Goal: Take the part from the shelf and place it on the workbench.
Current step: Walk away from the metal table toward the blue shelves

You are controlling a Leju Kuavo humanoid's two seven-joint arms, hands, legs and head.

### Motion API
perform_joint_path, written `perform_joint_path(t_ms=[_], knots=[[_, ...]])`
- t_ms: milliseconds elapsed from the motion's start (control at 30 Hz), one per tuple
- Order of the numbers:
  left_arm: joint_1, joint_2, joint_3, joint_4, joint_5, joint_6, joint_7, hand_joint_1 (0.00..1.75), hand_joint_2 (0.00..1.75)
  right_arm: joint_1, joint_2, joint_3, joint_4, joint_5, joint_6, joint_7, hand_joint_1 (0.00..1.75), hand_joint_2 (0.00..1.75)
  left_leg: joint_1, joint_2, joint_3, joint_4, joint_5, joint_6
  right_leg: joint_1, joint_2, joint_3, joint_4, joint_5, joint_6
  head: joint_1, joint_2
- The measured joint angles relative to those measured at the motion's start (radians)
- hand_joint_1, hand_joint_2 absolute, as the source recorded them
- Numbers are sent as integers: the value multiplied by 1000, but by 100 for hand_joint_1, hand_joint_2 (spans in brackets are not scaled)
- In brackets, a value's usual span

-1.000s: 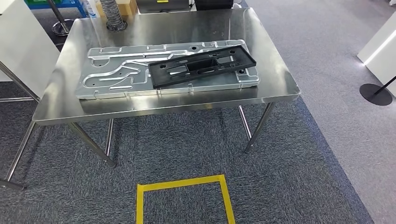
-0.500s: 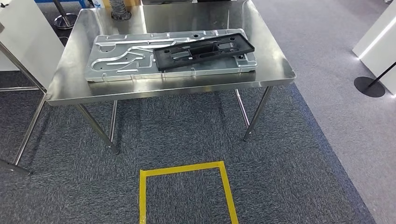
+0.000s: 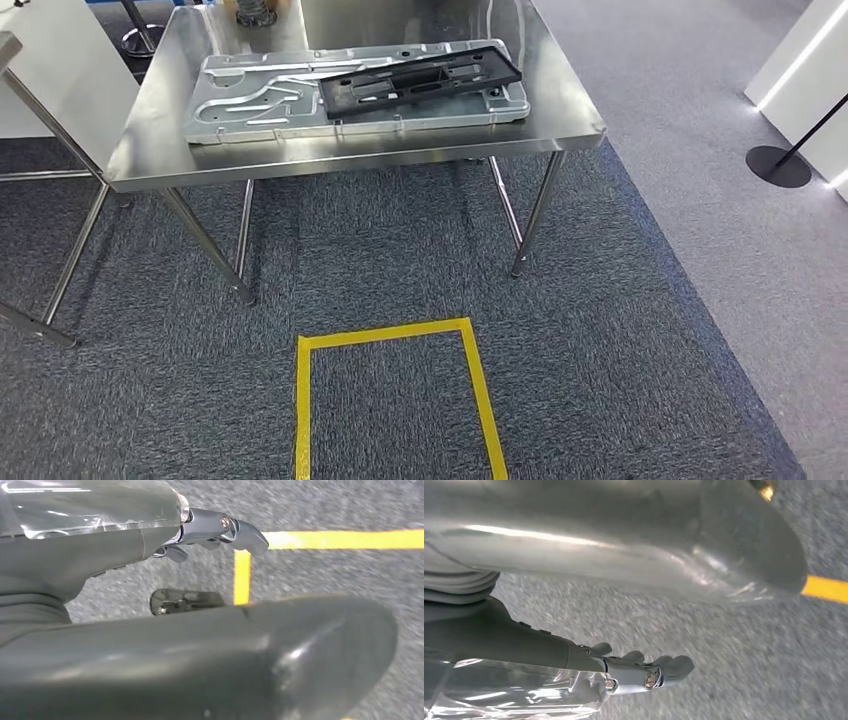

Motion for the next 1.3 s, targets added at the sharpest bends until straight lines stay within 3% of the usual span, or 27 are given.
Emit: perform_joint_path(t_ms=[33, 67, 133, 167, 200, 267, 300, 333, 367, 433, 467, 533, 567, 633, 667, 733, 800, 833, 867, 900, 1000, 1067, 1133, 1200, 1300], knots=[[-3, 0, -1, 0, -2, -1, 0, 0, 0, 0, 0, 0, 2, -5, 21, 18, 0, 0, -4, -1, 40, -59, -21, 7, 0, -1, -7, 5, 9, 6, 0, 0], [-4, 1, -2, 0, -5, -3, 1, 0, 0, 0, 0, -1, 4, -12, 48, 44, 0, 0, -8, -1, 59, -94, -34, 14, -1, -3, -11, 5, 19, 12, 0, 0], [-3, 1, -2, 0, -9, -8, 6, 0, 0, 0, 0, -5, 9, -24, 107, 105, 0, 0, -10, 3, 49, -103, -20, 30, -6, -2, -17, 6, 30, 23, 0, 0], [-3, 0, -2, 0, -10, -11, 10, 0, 0, 1, 0, -8, 10, -27, 129, 130, 0, 0, -10, 5, 38, -105, -7, 39, -8, 0, -25, 20, 8, 29, 0, 0], [-3, 0, -2, 1, -10, -14, 14, 0, 0, 2, 0, -10, 11, -28, 145, 149, 0, 0, -8, 8, 24, -107, 9, 46, -10, 3, -35, 50, -33, 34, 0, 0], [-3, 1, -3, 1, -12, -18, 20, 0, 0, 3, 4, -13, 13, -28, 161, 173, 0, 0, -8, 10, -11, -106, 38, 55, -14, 5, -61, 162, -147, 42, 0, 0], [-2, 1, -3, 1, -13, -19, 23, 0, 0, 4, 6, -15, 14, -28, 165, 179, 0, 0, -9, 10, -31, -105, 52, 54, -16, 5, -70, 224, -181, 46, 0, 0], [-2, 1, -3, 1, -15, -20, 24, 0, 0, 4, 8, -16, 14, -28, 167, 182, 0, 0, -10, 11, -51, -103, 65, 53, -18, 5, -71, 272, -187, 48, 0, 0], [-2, 1, -3, 1, -16, -21, 25, 0, 0, 4, 9, -18, 14, -29, 168, 183, 0, 0, -10, 11, -71, -100, 77, 51, -20, 5, -61, 294, -165, 50, 0, 0], [-2, 0, -3, 1, -18, -23, 30, 0, 0, 4, 10, -22, 14, -33, 169, 181, 0, 0, -9, 12, -113, -92, 100, 44, -22, 5, 2, 250, -96, 50, 0, 0], [-1, 0, -3, 1, -19, -24, 35, 0, 0, 4, 10, -25, 14, -36, 168, 178, 0, 0, -10, 11, -130, -86, 111, 40, -21, 5, 62, 183, -85, 48, 0, 0], [-1, -2, -4, 2, -21, -26, 42, 0, 0, 2, 10, -29, 13, -42, 167, 166, 0, 0, -12, 11, -151, -69, 127, 30, -17, 5, 182, 22, -128, 36, 0, 0], [-1, -2, -4, 3, -21, -27, 43, 0, 0, 2, 10, -31, 13, -45, 167, 159, 0, 0, -12, 12, -157, -64, 134, 25, -14, 5, 217, -30, -152, 29, 0, 0], [-3, -3, -4, 3, -21, -27, 45, 0, 0, 1, 10, -36, 13, -49, 168, 148, 0, 0, -10, 13, -164, -58, 145, 12, -13, 4, 221, -56, -158, 11, 0, 0], [-2, -3, -4, 3, -21, -27, 45, 0, 0, 1, 10, -39, 13, -51, 168, 145, 0, 0, -7, 11, -170, -49, 134, 6, -13, 3, 215, -56, -150, 3, 0, 0], [0, -4, -4, 3, -21, -27, 45, 0, 0, 3, 5, -44, 13, -52, 169, 142, 0, 0, -3, 5, -197, 27, 64, -3, -13, -2, 203, -57, -133, -11, 0, 0], [3, -4, -4, 4, -21, -27, 45, 0, 0, 6, -4, -47, 13, -53, 170, 139, 0, 0, 0, 3, -237, 159, -19, -10, -9, -4, 184, -55, -118, -17, 0, 0], [4, -5, -4, 4, -21, -27, 45, 0, 0, 7, -8, -47, 13, -56, 173, 139, 0, 0, 0, 3, -247, 209, -35, -12, -7, -4, 174, -54, -111, -17, 0, 0], [5, -5, -4, 4, -22, -27, 45, 0, 0, 7, -13, -49, 13, -60, 177, 139, 0, 0, 1, 3, -241, 227, -31, -13, -6, -3, 165, -51, -106, -16, 0, 0], [6, -5, -4, 4, -21, -27, 46, 0, 0, 7, -16, -52, 14, -67, 184, 138, 0, 0, 1, 3, -214, 202, -13, -12, -6, -3, 157, -48, -102, -14, 0, 0], [5, -5, -4, 4, -21, -26, 47, 0, 0, 7, -22, -67, 15, -98, 217, 137, 0, 0, -1, 2, -75, 0, 37, 1, -4, -2, 138, -33, -98, -7, 0, 0], [5, -4, -4, 4, -21, -25, 49, 0, 0, 6, -22, -82, 16, -120, 248, 139, 0, 0, -5, 1, -37, -65, 34, 14, -2, -3, 130, -25, -96, 3, 0, 0], [6, -5, -4, 4, -21, -25, 54, 0, 0, 3, -22, -97, 17, -137, 278, 150, 0, 87, -4, 2, -40, -75, 37, 26, -2, -2, 127, -23, -94, 14, 0, 0], [4, -5, -4, 4, -21, -25, 57, 0, 0, 2, -22, -110, 17, -146, 294, 166, 0, 175, 0, 3, -44, -85, 47, 40, -4, 1, 110, 12, -118, 25, 0, 0], [3, -5, -4, 4, -21, -24, 63, 0, 0, 3, -18, -124, 17, -151, 298, 185, 0, 175, -1, 4, -56, -89, 57, 51, -12, 4, 19, 198, -216, 36, 0, 0]])
